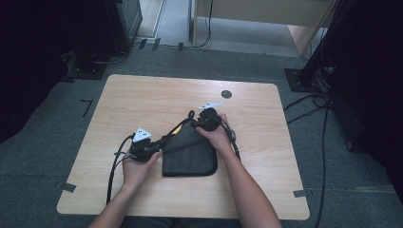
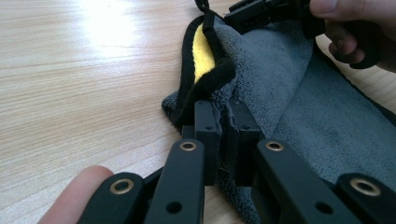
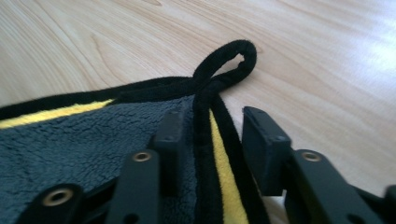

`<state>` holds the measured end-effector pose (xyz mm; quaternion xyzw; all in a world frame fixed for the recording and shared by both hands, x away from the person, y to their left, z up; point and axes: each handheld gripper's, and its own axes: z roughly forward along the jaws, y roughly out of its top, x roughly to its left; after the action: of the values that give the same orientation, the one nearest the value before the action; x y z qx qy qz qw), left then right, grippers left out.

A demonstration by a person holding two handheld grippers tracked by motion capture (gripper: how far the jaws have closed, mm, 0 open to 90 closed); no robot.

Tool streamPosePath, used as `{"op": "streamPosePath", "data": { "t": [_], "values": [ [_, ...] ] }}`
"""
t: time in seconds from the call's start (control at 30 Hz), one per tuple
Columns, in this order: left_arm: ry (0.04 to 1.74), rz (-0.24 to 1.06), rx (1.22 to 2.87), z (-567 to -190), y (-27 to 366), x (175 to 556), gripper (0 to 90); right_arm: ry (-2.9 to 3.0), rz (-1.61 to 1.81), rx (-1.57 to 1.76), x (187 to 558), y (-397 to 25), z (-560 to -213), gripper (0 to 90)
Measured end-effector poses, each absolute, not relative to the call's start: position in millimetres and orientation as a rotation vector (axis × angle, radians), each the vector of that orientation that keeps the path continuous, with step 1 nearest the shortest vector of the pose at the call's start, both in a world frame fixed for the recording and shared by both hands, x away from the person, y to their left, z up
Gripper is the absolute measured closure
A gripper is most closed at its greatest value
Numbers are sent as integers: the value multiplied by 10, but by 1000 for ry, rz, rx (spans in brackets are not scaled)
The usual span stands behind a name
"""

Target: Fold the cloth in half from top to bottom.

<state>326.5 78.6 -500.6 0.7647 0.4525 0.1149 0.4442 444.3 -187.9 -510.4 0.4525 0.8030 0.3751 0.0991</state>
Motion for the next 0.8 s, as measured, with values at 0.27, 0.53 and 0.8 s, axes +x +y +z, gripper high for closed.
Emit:
{"op": "streamPosePath", "data": {
  "t": [0.27, 0.53, 0.8],
  "values": [
    [1088, 292, 1892, -4965, 804, 3201, 851, 2313, 1251, 1297, 4244, -1989, -4915, 874],
    [973, 247, 1900, -4929, 905, 2977, 840, 2261, 1412, 1166, 3509, -2369, -4598, 872],
    [913, 236, 2057, -5033, 957, 2685, 708, 2411, 1374, 1138, 2799, -2705, -4887, 775]
  ]
}}
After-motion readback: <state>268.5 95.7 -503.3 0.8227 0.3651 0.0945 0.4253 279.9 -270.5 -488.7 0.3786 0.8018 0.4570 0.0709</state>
